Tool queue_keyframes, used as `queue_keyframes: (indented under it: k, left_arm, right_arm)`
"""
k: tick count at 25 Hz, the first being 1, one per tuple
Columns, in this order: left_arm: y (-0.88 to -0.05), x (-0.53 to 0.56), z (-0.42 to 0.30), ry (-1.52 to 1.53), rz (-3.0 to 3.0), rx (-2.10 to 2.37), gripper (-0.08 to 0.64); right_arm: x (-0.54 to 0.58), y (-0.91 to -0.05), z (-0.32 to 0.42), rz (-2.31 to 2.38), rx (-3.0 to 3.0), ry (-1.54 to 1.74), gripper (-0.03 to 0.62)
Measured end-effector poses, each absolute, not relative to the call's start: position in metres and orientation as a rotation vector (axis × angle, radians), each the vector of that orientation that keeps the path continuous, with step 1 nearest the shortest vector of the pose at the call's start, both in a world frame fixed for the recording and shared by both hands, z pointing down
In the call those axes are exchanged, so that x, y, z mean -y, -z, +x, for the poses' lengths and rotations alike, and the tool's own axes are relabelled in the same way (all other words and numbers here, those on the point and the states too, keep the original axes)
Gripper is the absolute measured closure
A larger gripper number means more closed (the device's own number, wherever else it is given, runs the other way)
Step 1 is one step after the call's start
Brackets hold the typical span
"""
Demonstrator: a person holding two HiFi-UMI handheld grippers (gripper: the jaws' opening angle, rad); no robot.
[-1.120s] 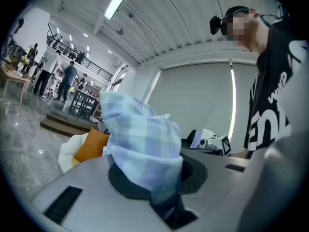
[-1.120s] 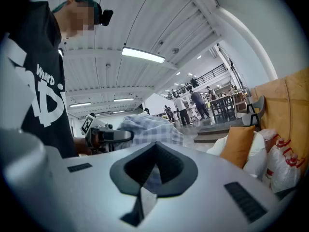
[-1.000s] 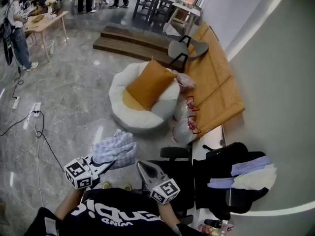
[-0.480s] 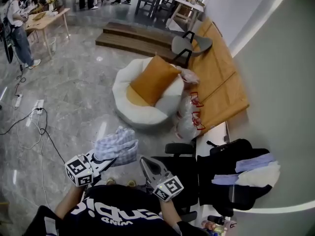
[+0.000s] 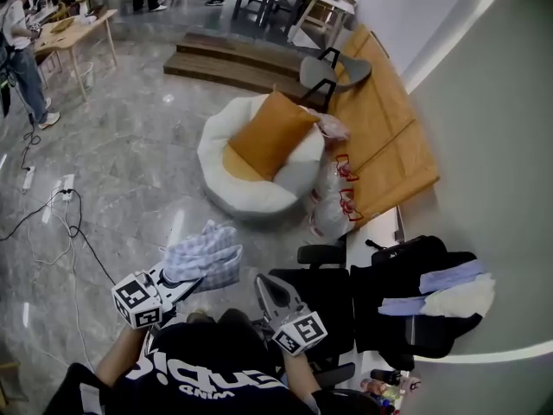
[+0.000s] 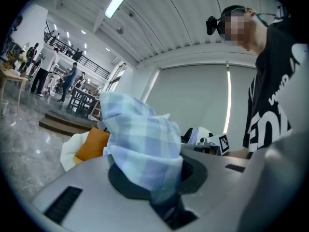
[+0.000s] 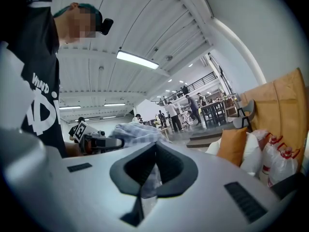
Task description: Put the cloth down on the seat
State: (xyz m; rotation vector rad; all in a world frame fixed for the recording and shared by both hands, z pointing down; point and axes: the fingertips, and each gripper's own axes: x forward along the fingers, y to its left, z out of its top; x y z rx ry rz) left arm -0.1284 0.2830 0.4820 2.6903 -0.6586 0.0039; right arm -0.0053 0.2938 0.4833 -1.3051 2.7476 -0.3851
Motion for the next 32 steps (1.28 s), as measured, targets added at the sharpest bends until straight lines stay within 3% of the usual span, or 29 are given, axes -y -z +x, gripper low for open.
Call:
queue_keyframes:
  k: [12, 32]
  left_arm:
    - [-0.494, -0.273, -0.149, -0.008, 2.673, 0.642, 0.483]
    - [-0.487, -0.231, -0.122, -0.031, 2.654, 0.639, 0.483]
  right_arm:
    - [-0.287, -0.492, -0.018, -1.369, -2.747, 0.402, 0.572]
    - [-0.25, -0.497, 0.003, -1.38, -2.74, 0.418, 0.574]
